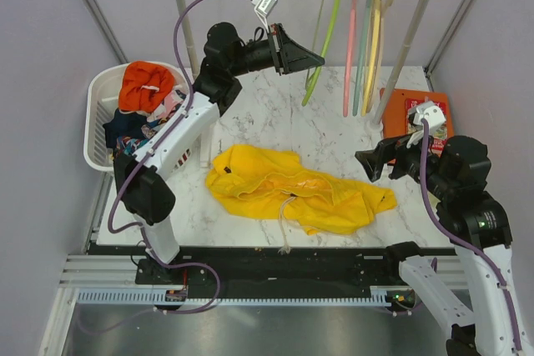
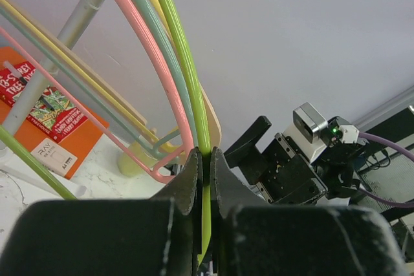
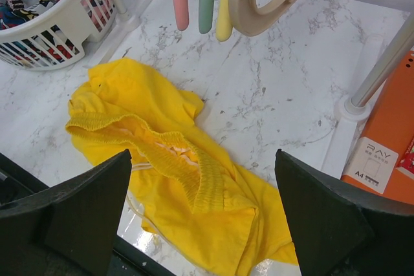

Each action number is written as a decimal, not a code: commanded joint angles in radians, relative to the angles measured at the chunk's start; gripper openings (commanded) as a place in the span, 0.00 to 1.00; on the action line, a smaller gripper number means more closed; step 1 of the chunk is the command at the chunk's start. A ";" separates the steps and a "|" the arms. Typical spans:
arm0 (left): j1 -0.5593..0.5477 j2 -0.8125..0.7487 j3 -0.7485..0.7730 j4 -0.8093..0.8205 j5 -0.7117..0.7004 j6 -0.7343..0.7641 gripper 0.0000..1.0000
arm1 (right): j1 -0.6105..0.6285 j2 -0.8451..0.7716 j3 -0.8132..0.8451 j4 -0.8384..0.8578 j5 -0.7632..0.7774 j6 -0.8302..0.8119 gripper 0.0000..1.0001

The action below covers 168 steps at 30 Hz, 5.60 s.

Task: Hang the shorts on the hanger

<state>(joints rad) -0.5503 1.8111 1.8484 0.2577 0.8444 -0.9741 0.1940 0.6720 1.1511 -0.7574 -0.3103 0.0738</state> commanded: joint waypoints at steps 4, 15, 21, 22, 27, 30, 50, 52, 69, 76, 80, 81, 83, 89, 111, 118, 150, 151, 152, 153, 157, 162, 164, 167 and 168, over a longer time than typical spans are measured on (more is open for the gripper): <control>0.016 -0.179 -0.110 0.094 -0.033 -0.047 0.02 | -0.002 0.020 0.059 0.056 -0.018 0.021 0.98; 0.024 -0.602 -0.584 0.019 -0.146 0.137 0.02 | -0.002 0.174 0.250 0.165 -0.136 0.251 0.95; 0.018 -0.841 -0.748 -0.215 -0.307 0.435 0.02 | -0.002 0.259 0.343 0.369 -0.237 0.524 0.92; 0.018 -0.867 -0.764 -0.234 -0.338 0.461 0.02 | -0.001 0.282 0.354 0.403 -0.260 0.568 0.92; 0.018 -1.015 -0.857 -0.317 -0.456 0.529 0.02 | 0.057 0.426 0.415 0.553 -0.268 0.737 0.91; 0.016 -1.055 -0.873 -0.336 -0.499 0.535 0.02 | 0.198 0.466 0.400 0.642 -0.186 0.735 0.91; 0.021 -1.102 -0.897 -0.339 -0.496 0.597 0.02 | 0.671 0.840 0.555 0.674 0.203 0.604 0.75; 0.021 -1.107 -0.910 -0.345 -0.499 0.597 0.02 | 0.693 0.870 0.578 0.688 0.211 0.592 0.70; 0.082 -1.214 -0.914 -0.556 -0.297 0.712 0.97 | 0.677 0.658 0.374 0.581 0.186 0.246 0.00; 0.090 -1.323 -0.842 -0.836 -0.223 1.038 0.99 | 0.668 0.450 0.208 0.324 -0.101 -0.056 0.00; 0.090 -1.274 -0.711 -1.029 -0.200 1.300 0.99 | 0.667 0.379 0.122 0.066 -0.158 -0.355 0.00; 0.090 -1.250 -0.648 -1.073 -0.170 1.357 0.99 | 0.667 0.376 0.113 0.020 -0.164 -0.402 0.00; 0.090 -1.224 -0.588 -1.188 -0.172 1.534 1.00 | 0.667 0.376 0.096 -0.072 -0.147 -0.484 0.00; 0.090 -1.084 -0.505 -1.423 -0.251 1.903 0.95 | 0.667 0.434 0.148 -0.213 -0.207 -0.586 0.00; -0.126 -0.943 -0.725 -1.258 -0.363 1.893 0.23 | 0.693 0.515 0.297 -0.301 -0.254 -0.710 0.03; -0.126 -0.954 -0.778 -1.183 -0.311 1.633 0.02 | 0.691 0.410 0.202 -0.119 -0.128 -0.622 0.74; -0.025 -0.993 -0.985 -0.930 -0.287 1.358 0.50 | 0.691 0.264 0.065 -0.115 0.071 -0.722 0.00; -0.014 -0.992 -0.998 -0.923 -0.288 1.356 0.51 | 0.691 0.252 0.055 -0.147 0.089 -0.733 0.00; -0.001 -0.992 -1.006 -0.916 -0.291 1.362 0.52 | 0.691 0.239 0.052 -0.161 0.102 -0.741 0.00; 0.000 -0.996 -1.012 -0.882 -0.306 1.359 0.56 | 0.691 0.221 0.047 -0.189 0.114 -0.744 0.00; 0.001 -0.964 -1.035 -0.839 -0.352 1.373 0.59 | 0.693 0.209 0.042 -0.232 0.148 -0.738 0.00; -0.033 -0.866 -1.038 -0.827 -0.462 1.430 0.56 | 0.693 0.224 0.039 -0.264 0.163 -0.764 0.00; -0.063 -0.829 -1.039 -0.802 -0.521 1.436 0.56 | 0.691 0.236 0.035 -0.270 0.180 -0.776 0.00; -0.126 -0.803 -1.038 -0.758 -0.608 1.437 0.56 | 0.691 0.244 0.018 -0.263 0.192 -0.789 0.00; -0.140 -0.800 -1.045 -0.746 -0.637 1.439 0.55 | 0.691 0.244 0.004 -0.251 0.198 -0.789 0.00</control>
<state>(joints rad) -0.6270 1.0023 0.8112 -0.5888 0.3492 0.4282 0.8871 0.9169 1.1736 -1.0267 -0.1558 -0.6861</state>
